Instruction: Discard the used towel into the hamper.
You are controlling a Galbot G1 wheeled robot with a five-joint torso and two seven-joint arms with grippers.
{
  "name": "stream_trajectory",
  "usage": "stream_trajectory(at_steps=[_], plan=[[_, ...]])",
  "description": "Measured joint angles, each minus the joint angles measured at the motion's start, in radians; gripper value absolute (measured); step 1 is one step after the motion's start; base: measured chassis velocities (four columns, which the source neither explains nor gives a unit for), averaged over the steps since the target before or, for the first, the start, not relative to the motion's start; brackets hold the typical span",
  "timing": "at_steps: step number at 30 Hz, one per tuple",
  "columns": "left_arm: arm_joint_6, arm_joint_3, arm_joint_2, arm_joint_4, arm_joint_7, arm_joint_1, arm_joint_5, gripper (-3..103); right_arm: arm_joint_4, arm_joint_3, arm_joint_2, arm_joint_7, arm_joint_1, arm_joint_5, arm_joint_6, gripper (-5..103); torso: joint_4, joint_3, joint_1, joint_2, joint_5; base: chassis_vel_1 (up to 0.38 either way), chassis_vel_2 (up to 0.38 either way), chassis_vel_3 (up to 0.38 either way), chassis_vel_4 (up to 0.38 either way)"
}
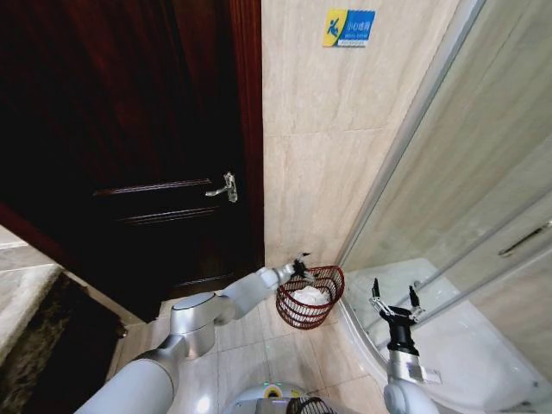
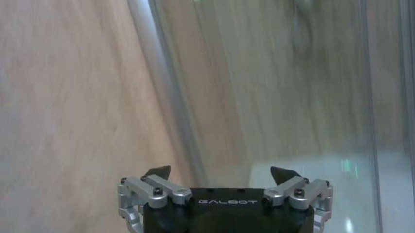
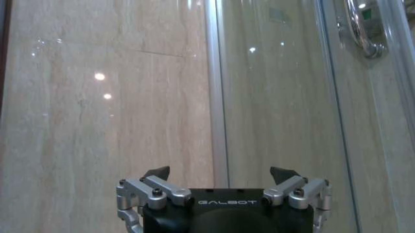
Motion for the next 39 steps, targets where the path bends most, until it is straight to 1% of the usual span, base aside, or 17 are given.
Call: stream_trajectory(at_steps=[2,3,5,7,17,20,21,24,25,28,29,31,32,34,35,38,39], plan=[[0.062,0.0,0.064,-0.143,-0.075,0.007,-0.06,100,0.026,0.001,0.0,0.0,-0.019,0.0,-0.011,100,-0.0004,0.0,0.0,0.0,0.0,0.0,0.0,0.0,0.0],[0.062,0.0,0.064,-0.143,-0.075,0.007,-0.06,100,0.026,0.001,0.0,0.0,-0.019,0.0,-0.011,100,-0.0004,0.0,0.0,0.0,0.0,0.0,0.0,0.0,0.0],[0.121,0.0,0.158,-0.285,-0.127,0.018,-0.124,100,0.045,0.004,-0.003,0.0,-0.036,0.0,-0.023,100,0.0013,0.0,0.0,0.0,0.0009,0.0,0.0,0.0,0.0],[0.146,-0.007,0.221,-0.386,-0.161,0.031,-0.151,100,0.06,0.006,-0.005,0.0,-0.047,0.004,-0.033,100,0.0016,0.0,0.0,0.0,0.0,0.0,0.0,0.0,0.0],[0.189,-0.04,0.339,-0.594,-0.22,0.066,-0.163,100,0.092,0.015,-0.003,0.002,-0.062,0.001,-0.062,100,0.0004,0.0,0.0,0.0,0.0002,0.0,0.0,0.0,0.0],[0.223,-0.06,0.411,-0.704,-0.253,0.075,-0.167,100,0.1,0.018,-0.003,0.006,-0.062,0.0,-0.078,100,0.0003,0.0,0.0,0.0,0.0001,0.0,0.0,0.0,0.0],[0.223,-0.06,0.411,-0.704,-0.253,0.075,-0.167,100,0.1,0.018,-0.003,0.006,-0.062,0.0,-0.078,100,0.0003,0.0,0.0,0.0,0.0001,0.0,0.0,0.0,0.0],[0.255,-0.092,0.513,-0.811,-0.28,0.099,-0.166,100,0.103,0.019,-0.004,0.011,-0.05,-0.002,-0.094,100,0.0006,0.0,0.0,0.0,-0.0001,0.0,0.0,0.0,0.0],[0.255,-0.092,0.513,-0.811,-0.28,0.099,-0.166,100,0.103,0.019,-0.004,0.011,-0.05,-0.002,-0.094,100,0.0006,0.0,0.0,0.0,-0.0001,0.0,0.0,0.0,0.0],[0.28,-0.159,0.614,-0.888,-0.311,0.151,-0.159,100,0.108,0.019,-0.005,0.016,-0.038,-0.005,-0.111,100,0.0007,0.0,0.0,0.0,-0.0001,0.0,0.0,0.0,0.0],[0.28,-0.159,0.614,-0.888,-0.311,0.151,-0.159,100,0.108,0.019,-0.005,0.016,-0.038,-0.005,-0.111,100,0.0007,0.0,0.0,0.0,-0.0001,0.0,0.0,0.0,0.0],[0.294,-0.255,0.689,-0.938,-0.328,0.212,-0.141,100,0.111,0.02,-0.007,0.018,-0.029,-0.008,-0.125,100,0.0007,0.0,0.0,0.0,0.0002,0.0,0.0,0.0,0.0],[0.294,-0.255,0.689,-0.938,-0.328,0.212,-0.141,100,0.111,0.02,-0.007,0.018,-0.029,-0.008,-0.125,100,0.0007,0.0,0.0,0.0,0.0002,0.0,0.0,0.0,0.0],[0.306,-0.349,0.746,-0.982,-0.339,0.28,-0.129,100,0.117,0.016,-0.007,0.02,-0.018,-0.009,-0.141,100,0.0007,0.0,0.0,0.0,0.0001,0.0,0.0,0.0,0.0],[0.306,-0.349,0.746,-0.982,-0.339,0.28,-0.129,100,0.117,0.016,-0.007,0.02,-0.018,-0.009,-0.141,100,0.0007,0.0,0.0,0.0,0.0001,0.0,0.0,0.0,0.0],[0.32,-0.5,0.809,-1.053,-0.354,0.415,-0.102,100,0.125,0.008,-0.009,0.022,-0.003,-0.016,-0.16,100,0.0006,0.0,0.0,0.0,-0.0002,0.0,0.0,0.0,0.0],[0.32,-0.5,0.809,-1.053,-0.354,0.415,-0.102,100,0.125,0.008,-0.009,0.022,-0.003,-0.016,-0.16,100,0.0006,0.0,0.0,0.0,-0.0002,0.0,0.0,0.0,0.0]])
